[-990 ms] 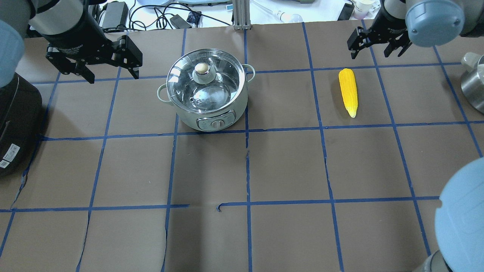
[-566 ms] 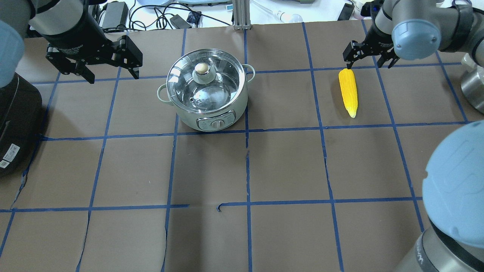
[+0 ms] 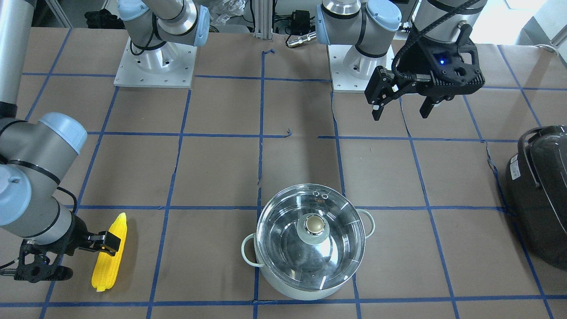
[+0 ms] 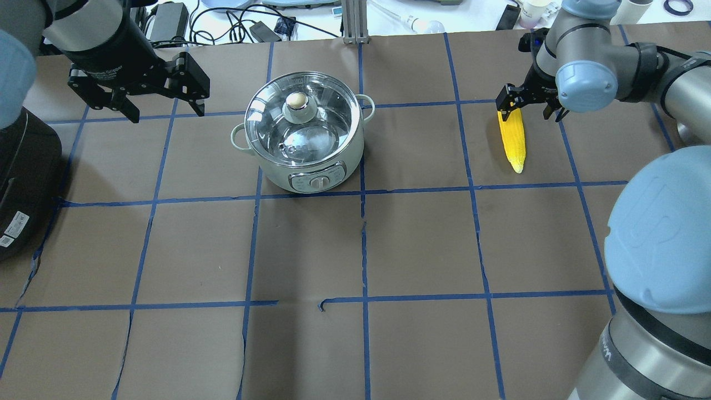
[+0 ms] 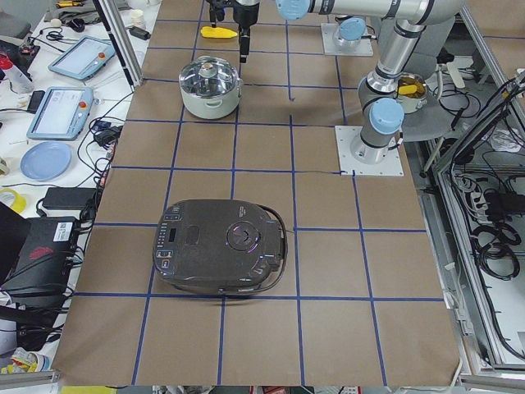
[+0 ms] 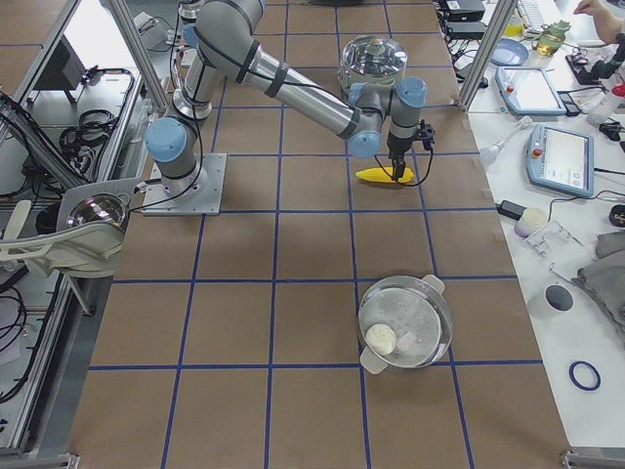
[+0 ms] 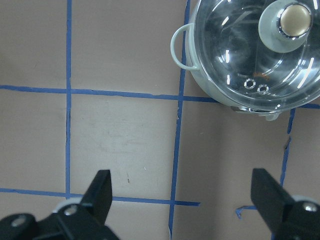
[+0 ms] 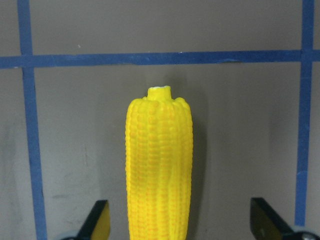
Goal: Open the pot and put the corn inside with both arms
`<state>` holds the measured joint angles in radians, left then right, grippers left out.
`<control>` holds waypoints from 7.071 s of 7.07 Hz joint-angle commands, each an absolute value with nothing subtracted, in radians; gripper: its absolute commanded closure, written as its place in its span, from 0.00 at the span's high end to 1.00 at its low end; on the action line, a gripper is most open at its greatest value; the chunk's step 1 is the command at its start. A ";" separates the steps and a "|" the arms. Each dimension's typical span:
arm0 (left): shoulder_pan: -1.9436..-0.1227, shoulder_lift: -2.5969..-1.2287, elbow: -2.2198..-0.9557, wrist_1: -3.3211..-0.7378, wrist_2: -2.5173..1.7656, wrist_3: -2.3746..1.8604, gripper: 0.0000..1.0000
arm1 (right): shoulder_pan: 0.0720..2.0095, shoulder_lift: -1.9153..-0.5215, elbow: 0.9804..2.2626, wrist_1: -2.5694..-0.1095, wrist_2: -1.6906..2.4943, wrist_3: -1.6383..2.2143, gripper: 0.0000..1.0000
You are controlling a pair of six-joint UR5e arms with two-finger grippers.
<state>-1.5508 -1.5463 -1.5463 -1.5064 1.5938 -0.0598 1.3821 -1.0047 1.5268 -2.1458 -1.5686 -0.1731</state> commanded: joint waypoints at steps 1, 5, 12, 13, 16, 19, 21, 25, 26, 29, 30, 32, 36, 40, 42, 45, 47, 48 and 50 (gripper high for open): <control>-1.551 -1.546 -1.546 -1.506 1.594 -0.060 1.00 | 1.382 -0.967 1.528 -2.174 -1.566 -0.170 1.00; -1.552 -1.604 -1.505 -1.494 1.595 -0.063 1.00 | 1.382 -0.963 1.564 -2.178 -1.557 -0.132 1.00; -1.722 -2.001 -1.350 -1.189 1.546 -0.251 1.00 | 1.390 -1.014 1.578 -2.217 -1.557 -0.152 0.01; -1.732 -2.028 -1.345 -1.187 1.551 -0.249 1.00 | 1.396 -1.032 1.572 -2.215 -1.557 -0.161 0.00; -1.743 -2.072 -1.350 -1.195 1.552 -0.252 0.99 | 1.427 -1.038 1.513 -2.171 -1.555 -0.161 0.00; -1.749 -2.060 -1.347 -1.193 1.552 -0.262 0.38 | 1.469 -1.084 1.487 -2.108 -1.557 -0.149 0.00; -1.749 -2.043 -1.341 -1.200 1.554 -0.261 0.03 | 1.495 -1.085 1.415 -2.001 -1.555 -0.138 0.00; -1.578 -2.034 -1.236 -1.328 1.590 0.018 0.00 | 1.604 -1.167 1.355 -1.887 -1.559 -0.044 0.00; -1.493 -2.028 -1.242 -1.350 1.588 0.078 0.00 | 1.687 -1.181 1.355 -1.888 -1.574 0.065 0.00; -1.331 -2.023 -1.377 -1.383 1.623 0.348 0.00 | 1.912 -1.129 1.288 -1.891 -1.559 0.442 0.00; -1.284 -2.011 -1.481 -1.265 1.617 0.451 0.00 | 1.954 -1.059 1.173 -1.876 -1.559 0.489 0.00; -1.266 -1.965 -1.715 -0.994 1.620 0.486 0.00 | 2.014 -0.936 1.010 -1.839 -1.560 0.509 0.00; -1.197 -1.945 -1.861 -0.792 1.559 0.526 0.00 | 2.043 -0.874 1.012 -1.877 -1.557 0.572 0.03; -1.197 -1.941 -1.842 -0.807 1.574 0.532 1.00 | 2.043 -0.870 1.093 -1.989 -1.555 0.601 0.71; -1.209 -1.869 -1.789 -1.002 1.568 0.528 1.00 | 2.043 -0.877 1.117 -2.028 -1.555 0.601 1.00; -1.274 -1.686 -1.677 -1.280 1.557 0.519 1.00 | 2.025 -0.938 1.101 -1.969 -1.557 0.560 1.00; -1.353 -1.611 -1.581 -1.351 1.558 0.494 1.00 | 1.898 -1.056 1.101 -1.729 -1.557 0.325 1.00; -1.359 -1.591 -1.550 -1.435 1.557 0.409 1.00 | 1.822 -1.112 1.104 -1.663 -1.555 0.233 1.00; -1.453 -1.543 -1.545 -1.456 1.578 0.187 1.00 | 1.697 -1.207 1.143 -1.557 -1.566 0.009 1.00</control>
